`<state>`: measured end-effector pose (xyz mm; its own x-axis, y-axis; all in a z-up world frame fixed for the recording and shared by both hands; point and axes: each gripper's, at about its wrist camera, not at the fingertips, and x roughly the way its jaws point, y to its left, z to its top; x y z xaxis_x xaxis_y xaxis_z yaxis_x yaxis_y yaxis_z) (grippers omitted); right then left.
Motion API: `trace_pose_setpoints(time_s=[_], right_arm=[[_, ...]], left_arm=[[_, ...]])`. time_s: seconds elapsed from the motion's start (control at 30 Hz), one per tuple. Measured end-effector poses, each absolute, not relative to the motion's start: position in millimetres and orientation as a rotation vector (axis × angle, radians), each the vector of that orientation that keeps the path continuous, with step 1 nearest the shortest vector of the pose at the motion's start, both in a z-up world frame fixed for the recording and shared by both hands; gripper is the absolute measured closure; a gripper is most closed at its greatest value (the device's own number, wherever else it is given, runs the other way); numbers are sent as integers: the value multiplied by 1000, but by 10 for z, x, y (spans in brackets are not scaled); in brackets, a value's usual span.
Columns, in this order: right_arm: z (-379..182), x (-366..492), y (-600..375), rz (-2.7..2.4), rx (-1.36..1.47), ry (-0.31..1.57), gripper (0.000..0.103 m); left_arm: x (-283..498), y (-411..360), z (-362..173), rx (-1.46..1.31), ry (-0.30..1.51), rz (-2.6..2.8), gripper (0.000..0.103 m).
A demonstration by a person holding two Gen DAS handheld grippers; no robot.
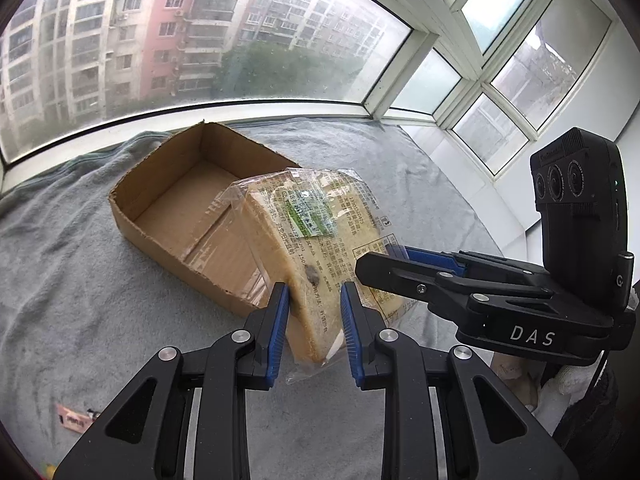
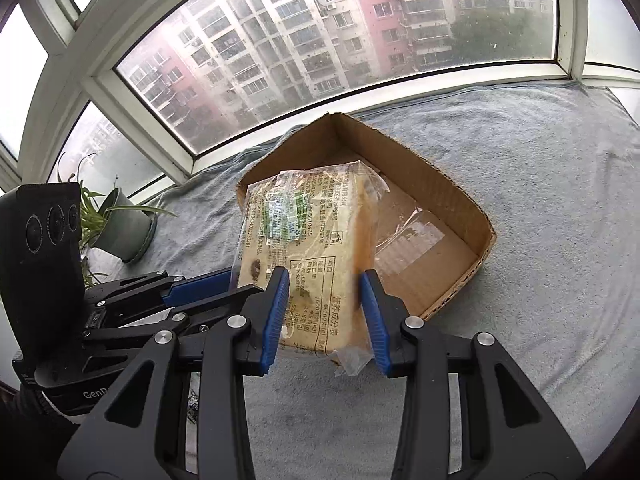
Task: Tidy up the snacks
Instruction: 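Carry the bread loaf with the right tool into the cardboard box and release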
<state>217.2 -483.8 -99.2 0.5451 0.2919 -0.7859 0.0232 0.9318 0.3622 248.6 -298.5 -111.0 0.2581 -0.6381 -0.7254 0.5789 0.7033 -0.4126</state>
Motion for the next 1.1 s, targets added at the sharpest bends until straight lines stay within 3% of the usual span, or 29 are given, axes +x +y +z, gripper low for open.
trace_pose_setpoints(time_s=[0.63,1.1], right_arm=[[-1250,2379,-5009,73,340,1030,64],[-916,2116,-4732,119,297,984,64]], left_arm=[[2729,-3212,-1343,-28,1055,-807,79],[2626,-2858,-1068,-32,1017,-788,79]])
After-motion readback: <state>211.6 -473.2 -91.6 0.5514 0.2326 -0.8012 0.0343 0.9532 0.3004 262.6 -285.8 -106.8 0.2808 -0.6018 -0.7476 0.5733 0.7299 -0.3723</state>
